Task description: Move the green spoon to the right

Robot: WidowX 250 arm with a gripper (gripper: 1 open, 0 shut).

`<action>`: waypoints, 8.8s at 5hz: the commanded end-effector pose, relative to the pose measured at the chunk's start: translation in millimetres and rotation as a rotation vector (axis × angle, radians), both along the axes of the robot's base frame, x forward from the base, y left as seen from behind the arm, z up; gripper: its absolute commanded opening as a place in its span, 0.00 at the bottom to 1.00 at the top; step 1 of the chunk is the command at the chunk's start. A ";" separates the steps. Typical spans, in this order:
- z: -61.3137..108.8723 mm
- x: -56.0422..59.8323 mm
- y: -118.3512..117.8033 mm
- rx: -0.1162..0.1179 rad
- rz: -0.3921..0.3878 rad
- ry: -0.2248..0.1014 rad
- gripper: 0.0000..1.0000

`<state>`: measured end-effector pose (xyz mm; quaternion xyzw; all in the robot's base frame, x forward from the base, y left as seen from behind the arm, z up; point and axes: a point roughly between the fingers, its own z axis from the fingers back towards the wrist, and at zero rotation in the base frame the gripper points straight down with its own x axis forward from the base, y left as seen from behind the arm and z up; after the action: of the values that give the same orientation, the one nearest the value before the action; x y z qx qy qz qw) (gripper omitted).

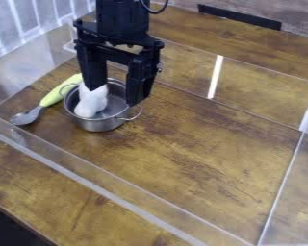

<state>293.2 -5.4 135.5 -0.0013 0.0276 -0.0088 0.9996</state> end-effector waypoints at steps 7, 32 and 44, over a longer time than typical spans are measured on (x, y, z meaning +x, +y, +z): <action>-32.4 45.0 163.0 0.058 0.074 -0.128 1.00; -77.8 72.1 167.9 -0.172 0.144 0.186 0.00; 18.2 72.8 107.6 -0.164 0.273 0.190 0.00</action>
<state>365.0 108.8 95.8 -0.1051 0.1962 0.1397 0.9649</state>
